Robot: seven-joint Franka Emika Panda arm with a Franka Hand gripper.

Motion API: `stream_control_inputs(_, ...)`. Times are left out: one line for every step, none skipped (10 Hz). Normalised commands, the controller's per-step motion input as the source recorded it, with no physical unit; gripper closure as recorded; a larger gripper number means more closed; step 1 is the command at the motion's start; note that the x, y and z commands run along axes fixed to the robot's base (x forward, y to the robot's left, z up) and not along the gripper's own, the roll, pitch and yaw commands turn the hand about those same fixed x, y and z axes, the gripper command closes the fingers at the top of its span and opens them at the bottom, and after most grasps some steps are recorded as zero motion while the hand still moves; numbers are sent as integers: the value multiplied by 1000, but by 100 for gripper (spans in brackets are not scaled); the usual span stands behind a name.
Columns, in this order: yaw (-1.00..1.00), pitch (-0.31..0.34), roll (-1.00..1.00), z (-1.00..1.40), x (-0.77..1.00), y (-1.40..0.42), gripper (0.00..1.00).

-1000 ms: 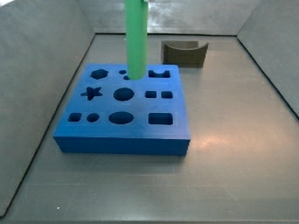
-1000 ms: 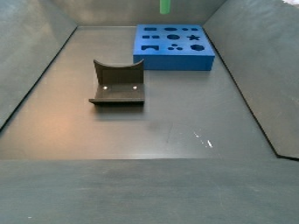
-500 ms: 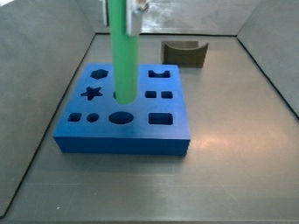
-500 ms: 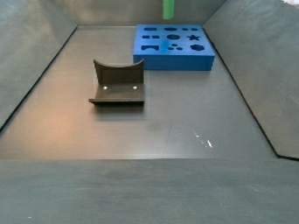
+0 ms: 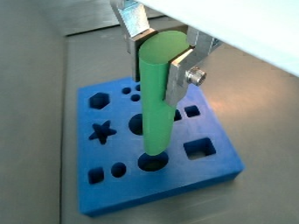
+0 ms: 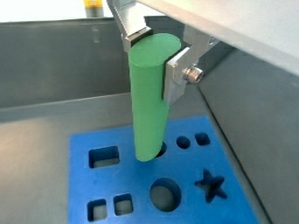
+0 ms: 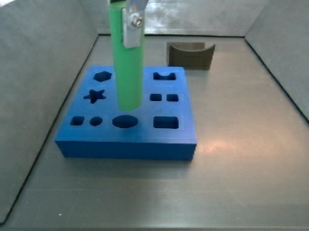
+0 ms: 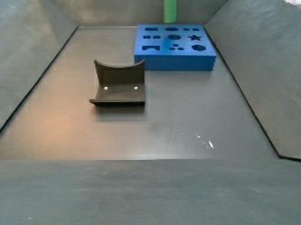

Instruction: Insert the oval object.

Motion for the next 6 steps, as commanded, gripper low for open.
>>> stream_control_inputs(-1000, 0, 0, -206, 0, 0, 100)
stream_control_inputs(-1000, -6, -44, -263, 0, -3, 100)
stream_control_inputs(-1000, -34, -60, -237, 0, -20, 100)
stream_control_inputs(-1000, -34, -54, -237, 0, -20, 100)
stream_control_inputs(-1000, -34, -53, -237, 0, -20, 100)
stream_control_inputs(-1000, -33, -53, -234, 0, -20, 100)
